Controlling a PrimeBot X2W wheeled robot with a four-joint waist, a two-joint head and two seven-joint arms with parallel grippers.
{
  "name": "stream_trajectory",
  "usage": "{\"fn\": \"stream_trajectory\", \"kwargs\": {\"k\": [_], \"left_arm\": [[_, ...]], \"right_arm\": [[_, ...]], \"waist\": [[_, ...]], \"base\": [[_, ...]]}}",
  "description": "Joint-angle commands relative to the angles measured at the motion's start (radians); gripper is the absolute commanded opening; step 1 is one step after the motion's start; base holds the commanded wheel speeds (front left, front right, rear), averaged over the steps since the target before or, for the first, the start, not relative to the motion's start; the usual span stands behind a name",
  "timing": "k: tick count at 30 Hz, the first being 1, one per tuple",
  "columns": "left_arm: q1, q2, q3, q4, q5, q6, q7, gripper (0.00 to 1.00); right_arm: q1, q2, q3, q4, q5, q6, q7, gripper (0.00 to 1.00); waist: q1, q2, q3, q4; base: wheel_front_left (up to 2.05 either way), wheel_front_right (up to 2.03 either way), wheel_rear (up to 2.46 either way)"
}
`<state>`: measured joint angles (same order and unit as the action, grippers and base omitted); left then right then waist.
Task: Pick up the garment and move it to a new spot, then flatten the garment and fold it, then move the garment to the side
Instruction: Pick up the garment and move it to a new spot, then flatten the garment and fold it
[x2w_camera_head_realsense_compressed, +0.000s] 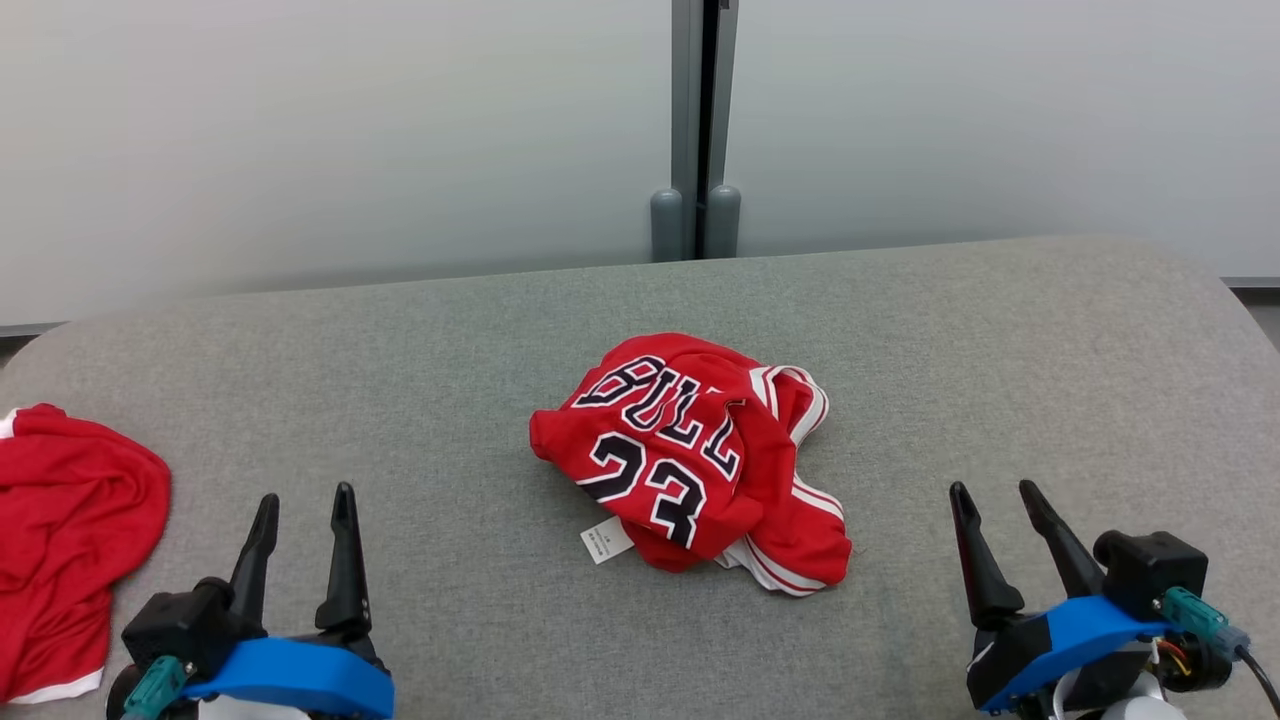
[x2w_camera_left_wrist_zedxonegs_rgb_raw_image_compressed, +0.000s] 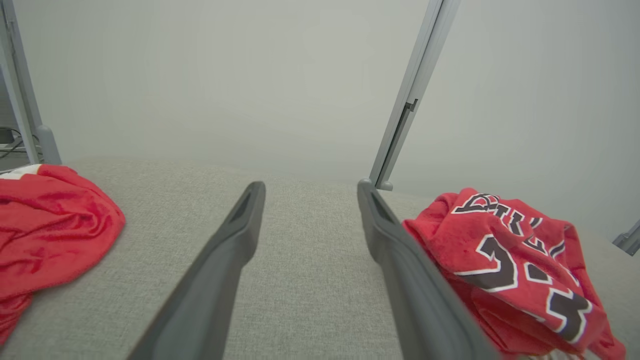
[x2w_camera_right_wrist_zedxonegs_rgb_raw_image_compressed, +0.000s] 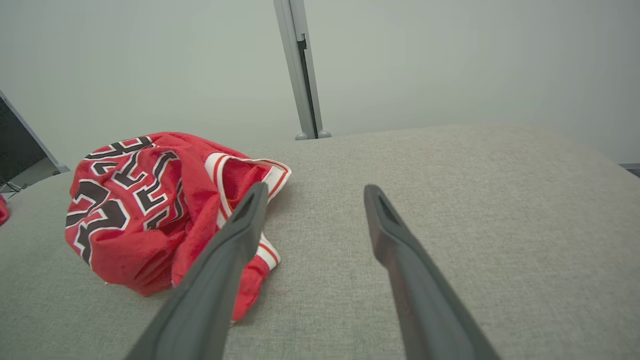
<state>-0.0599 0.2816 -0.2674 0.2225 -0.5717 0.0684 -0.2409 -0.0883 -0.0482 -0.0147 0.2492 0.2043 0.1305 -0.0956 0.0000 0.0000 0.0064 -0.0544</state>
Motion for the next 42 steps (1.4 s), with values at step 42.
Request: {"fn": "stream_trajectory", "kwargs": {"k": [42], "left_arm": [[-0.036,0.024,-0.039,-0.086,0.037,0.028,0.026,1.0]], "right_arm": [[-0.28,-0.003,0.108,0.391,0.068,0.001,0.311,1.0]], "waist": [[0.0,0.0,0.121,0.079]], "base": [[0.0,0.0,0.0]]}}
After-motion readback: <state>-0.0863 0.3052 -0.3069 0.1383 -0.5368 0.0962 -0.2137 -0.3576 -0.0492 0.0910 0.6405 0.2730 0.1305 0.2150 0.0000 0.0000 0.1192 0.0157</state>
